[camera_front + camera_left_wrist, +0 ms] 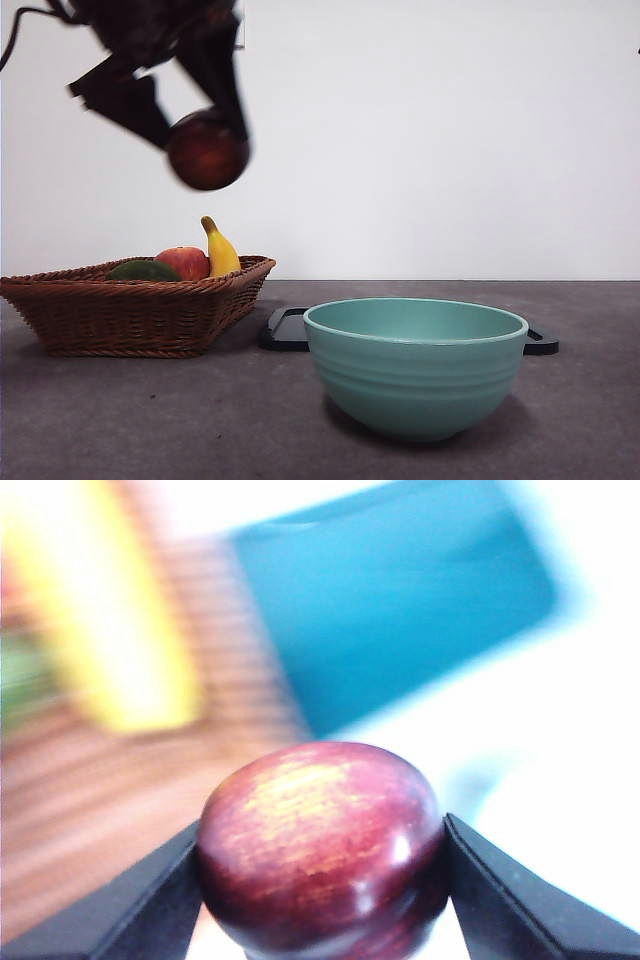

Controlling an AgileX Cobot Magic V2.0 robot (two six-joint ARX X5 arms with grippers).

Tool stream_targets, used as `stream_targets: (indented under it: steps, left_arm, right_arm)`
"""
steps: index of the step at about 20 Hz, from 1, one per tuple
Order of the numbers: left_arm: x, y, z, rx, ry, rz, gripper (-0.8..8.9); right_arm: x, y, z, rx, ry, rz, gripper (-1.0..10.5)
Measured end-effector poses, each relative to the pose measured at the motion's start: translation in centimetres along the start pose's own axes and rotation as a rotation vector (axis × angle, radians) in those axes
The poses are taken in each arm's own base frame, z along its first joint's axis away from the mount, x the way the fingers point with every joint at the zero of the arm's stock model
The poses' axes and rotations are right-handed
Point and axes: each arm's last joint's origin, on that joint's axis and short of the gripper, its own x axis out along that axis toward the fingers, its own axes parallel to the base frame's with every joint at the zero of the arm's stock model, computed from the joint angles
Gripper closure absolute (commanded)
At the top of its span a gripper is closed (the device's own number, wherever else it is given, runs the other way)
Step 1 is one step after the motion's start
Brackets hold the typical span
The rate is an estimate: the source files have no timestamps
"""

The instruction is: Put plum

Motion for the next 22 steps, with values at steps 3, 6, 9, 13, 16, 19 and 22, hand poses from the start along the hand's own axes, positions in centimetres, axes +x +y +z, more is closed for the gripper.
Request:
stream_targets:
  steps: [3, 6, 9, 13, 16, 19, 22]
  left_arm:
    - [0.6, -3.7, -0.5, 0.090, 0.028, -0.112, 5.34]
    - [1.7, -7.2, -0.9, 0.185, 0.039, -0.192, 5.34]
    - [3.6, -9.4, -1.5, 0.252, 0.077, -0.235, 5.34]
    - [7.3, -10.6, -2.6, 0.295, 0.184, -0.245, 5.35]
    - [9.7, -11.4, -3.3, 0.335, 0.221, -0.242, 5.34]
    - [12.0, -11.6, -4.1, 0.380, 0.266, -0.183, 5.34]
    - [13.5, -11.7, -4.7, 0.405, 0.299, -0.180, 5.34]
  right_arm:
    - [0.0, 0.0, 0.0, 0.000, 0.000, 0.000, 5.5]
    - [0.0, 0.0, 0.0, 0.000, 0.000, 0.000, 5.5]
    - [0.0, 0.0, 0.0, 0.000, 0.000, 0.000, 5.5]
    - [0.0, 0.0, 0.0, 0.000, 0.000, 0.000, 5.5]
    - [0.0, 0.0, 0.0, 0.000, 0.000, 0.000, 5.5]
    - [0.0, 0.0, 0.0, 0.000, 0.000, 0.000, 5.5]
    - [0.0, 0.0, 0.0, 0.000, 0.000, 0.000, 5.5]
